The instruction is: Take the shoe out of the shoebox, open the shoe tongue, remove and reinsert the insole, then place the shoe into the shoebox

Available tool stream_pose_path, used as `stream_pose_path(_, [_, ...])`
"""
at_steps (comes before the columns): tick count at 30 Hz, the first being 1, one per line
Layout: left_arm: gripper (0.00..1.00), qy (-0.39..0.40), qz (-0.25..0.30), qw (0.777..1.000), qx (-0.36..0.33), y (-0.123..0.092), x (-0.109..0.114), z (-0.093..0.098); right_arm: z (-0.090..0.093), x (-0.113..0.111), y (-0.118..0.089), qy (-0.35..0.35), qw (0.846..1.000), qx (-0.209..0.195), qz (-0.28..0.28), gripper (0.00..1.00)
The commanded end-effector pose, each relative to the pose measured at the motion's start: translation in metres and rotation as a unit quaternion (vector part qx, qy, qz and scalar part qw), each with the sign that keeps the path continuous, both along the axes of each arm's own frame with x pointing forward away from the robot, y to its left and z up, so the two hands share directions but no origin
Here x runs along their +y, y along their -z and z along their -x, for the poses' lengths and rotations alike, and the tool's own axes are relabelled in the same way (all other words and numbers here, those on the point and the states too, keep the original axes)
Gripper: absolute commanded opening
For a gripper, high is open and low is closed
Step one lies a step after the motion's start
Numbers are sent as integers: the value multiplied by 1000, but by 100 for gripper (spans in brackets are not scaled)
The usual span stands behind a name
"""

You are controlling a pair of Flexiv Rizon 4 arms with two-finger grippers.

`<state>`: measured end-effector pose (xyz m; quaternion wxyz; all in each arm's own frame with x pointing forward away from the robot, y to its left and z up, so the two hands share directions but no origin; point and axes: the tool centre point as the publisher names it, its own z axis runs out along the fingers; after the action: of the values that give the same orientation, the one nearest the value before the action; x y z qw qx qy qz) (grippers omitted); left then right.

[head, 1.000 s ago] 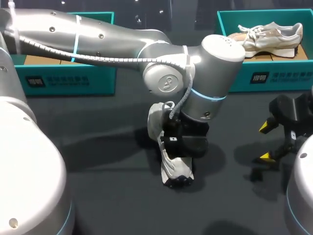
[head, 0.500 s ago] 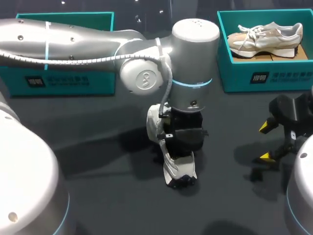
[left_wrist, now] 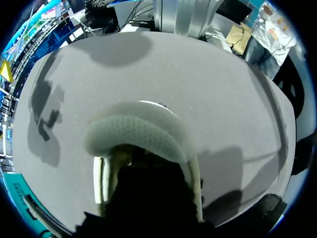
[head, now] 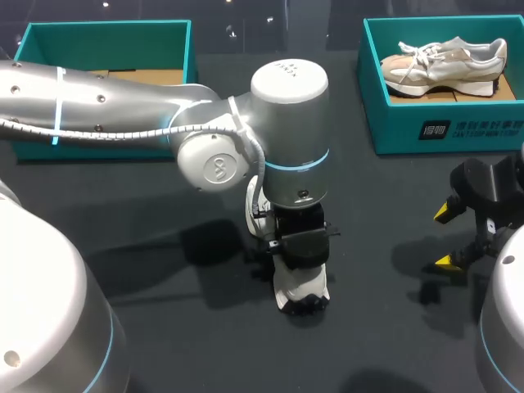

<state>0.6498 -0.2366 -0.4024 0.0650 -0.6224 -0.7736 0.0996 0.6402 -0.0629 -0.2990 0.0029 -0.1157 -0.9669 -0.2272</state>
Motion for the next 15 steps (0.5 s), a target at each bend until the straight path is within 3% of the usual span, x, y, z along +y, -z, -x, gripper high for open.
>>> stream_pose_path(1, [0,-4,-13,1000,-11,8,-4,-8,2,0,0,1,1000,-1,1,100])
stream_pose_path(15, [0,5,4,999,-45,-48,0,-12,2,0,0,1,1000,-1,1,100])
